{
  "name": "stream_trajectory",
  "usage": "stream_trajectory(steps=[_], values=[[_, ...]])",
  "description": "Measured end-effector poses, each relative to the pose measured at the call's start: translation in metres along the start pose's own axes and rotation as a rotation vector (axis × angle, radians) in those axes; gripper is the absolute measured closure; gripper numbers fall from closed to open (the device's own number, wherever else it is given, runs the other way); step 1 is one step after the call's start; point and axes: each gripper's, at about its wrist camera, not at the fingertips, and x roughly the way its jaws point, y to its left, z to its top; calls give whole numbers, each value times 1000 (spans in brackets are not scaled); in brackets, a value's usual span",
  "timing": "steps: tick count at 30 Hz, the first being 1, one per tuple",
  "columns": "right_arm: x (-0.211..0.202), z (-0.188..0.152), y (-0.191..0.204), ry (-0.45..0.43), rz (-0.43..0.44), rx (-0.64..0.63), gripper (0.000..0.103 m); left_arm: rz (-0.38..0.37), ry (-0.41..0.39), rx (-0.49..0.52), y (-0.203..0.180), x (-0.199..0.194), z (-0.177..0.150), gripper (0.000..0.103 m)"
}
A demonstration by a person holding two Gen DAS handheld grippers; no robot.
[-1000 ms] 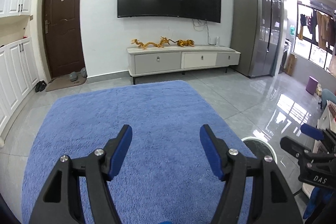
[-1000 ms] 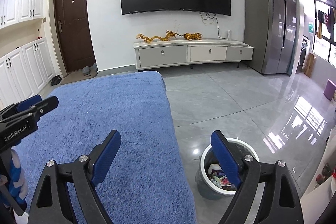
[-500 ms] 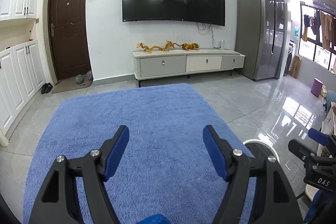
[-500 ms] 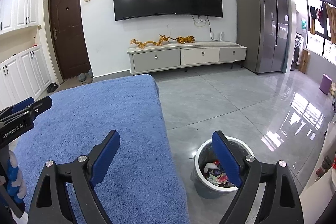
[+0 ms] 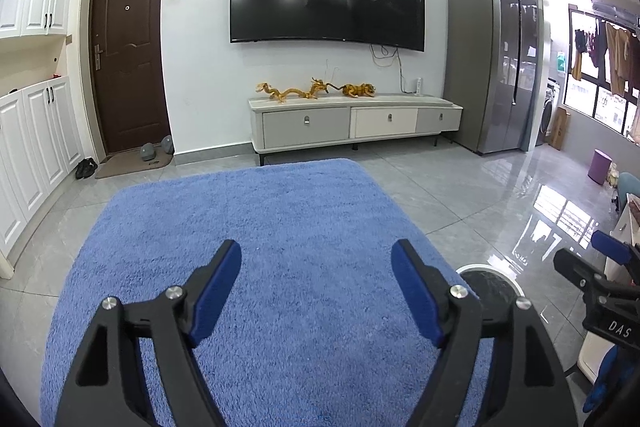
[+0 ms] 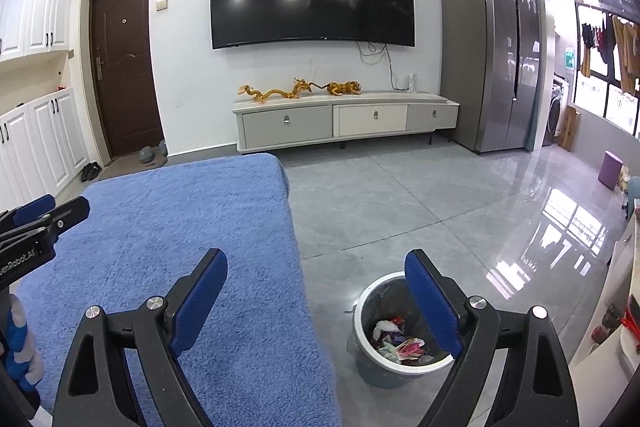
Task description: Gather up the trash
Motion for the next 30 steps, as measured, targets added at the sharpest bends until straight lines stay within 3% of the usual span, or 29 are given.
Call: stream_trajectory(steps=[30], values=[[-7, 0, 4, -22, -35, -34, 9, -14, 25, -2, 0, 1, -1, 26]])
